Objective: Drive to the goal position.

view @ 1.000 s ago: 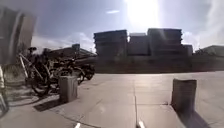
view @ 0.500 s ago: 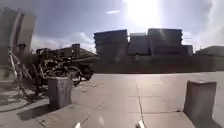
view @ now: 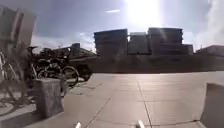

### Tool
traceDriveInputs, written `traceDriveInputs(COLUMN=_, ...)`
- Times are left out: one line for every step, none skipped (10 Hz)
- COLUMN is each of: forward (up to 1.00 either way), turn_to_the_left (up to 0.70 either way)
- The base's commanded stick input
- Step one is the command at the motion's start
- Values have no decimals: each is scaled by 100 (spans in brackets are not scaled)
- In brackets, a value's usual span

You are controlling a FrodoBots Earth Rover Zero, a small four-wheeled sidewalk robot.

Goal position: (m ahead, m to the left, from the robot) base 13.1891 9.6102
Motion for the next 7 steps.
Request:
traceDriveInputs(forward=70, turn_to_the_left=0)
traceDriveInputs(forward=70, turn_to_the_left=0)
traceDriveInputs(forward=70, turn_to_the_left=0)
traceDriveInputs(forward=70, turn_to_the_left=0)
traceDriveInputs(forward=70, turn_to_the_left=0)
traceDriveInputs(forward=70, turn_to_the_left=0)
traceDriveInputs(forward=70, turn_to_the_left=0)
